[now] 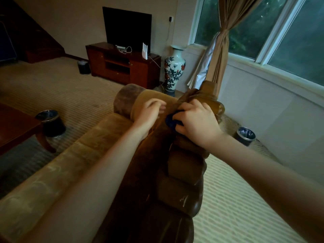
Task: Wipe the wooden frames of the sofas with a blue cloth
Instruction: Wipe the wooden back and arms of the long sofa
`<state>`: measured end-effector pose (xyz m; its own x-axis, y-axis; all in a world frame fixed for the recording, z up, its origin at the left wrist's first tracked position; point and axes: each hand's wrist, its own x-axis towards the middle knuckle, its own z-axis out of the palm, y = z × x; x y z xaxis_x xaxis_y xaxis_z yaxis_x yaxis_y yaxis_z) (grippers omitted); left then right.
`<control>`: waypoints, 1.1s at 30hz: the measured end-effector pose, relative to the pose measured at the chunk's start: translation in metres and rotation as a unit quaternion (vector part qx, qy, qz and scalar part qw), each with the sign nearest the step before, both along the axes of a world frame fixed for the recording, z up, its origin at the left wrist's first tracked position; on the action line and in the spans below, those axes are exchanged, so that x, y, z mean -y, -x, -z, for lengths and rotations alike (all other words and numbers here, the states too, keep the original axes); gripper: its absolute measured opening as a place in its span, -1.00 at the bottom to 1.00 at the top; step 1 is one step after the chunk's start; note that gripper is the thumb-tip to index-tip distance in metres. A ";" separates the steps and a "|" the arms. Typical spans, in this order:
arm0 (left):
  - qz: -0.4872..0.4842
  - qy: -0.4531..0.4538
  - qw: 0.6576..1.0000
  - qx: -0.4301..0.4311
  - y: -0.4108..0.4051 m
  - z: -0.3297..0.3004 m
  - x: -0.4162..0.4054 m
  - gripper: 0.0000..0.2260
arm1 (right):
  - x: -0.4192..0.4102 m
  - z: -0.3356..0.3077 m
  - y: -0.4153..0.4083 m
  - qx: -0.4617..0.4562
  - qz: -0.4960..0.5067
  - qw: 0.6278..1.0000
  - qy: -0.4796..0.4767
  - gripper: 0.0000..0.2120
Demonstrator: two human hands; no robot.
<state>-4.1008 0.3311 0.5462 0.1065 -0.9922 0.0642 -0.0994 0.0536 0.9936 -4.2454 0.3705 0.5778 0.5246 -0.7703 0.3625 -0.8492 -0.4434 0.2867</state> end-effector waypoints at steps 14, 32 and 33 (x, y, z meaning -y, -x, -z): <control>-0.070 -0.126 0.948 -0.284 0.064 -0.005 -0.013 -0.69 | -0.024 0.040 0.054 0.294 0.018 0.950 0.104 -0.70; -0.053 -0.173 0.978 -0.100 0.052 -0.012 -0.059 -0.54 | -0.051 0.086 0.076 0.331 -0.197 0.922 0.047 -0.76; -0.055 -0.168 0.980 -0.089 0.053 -0.014 -0.059 -0.54 | -0.046 0.090 0.086 0.355 -0.201 0.911 0.058 -0.75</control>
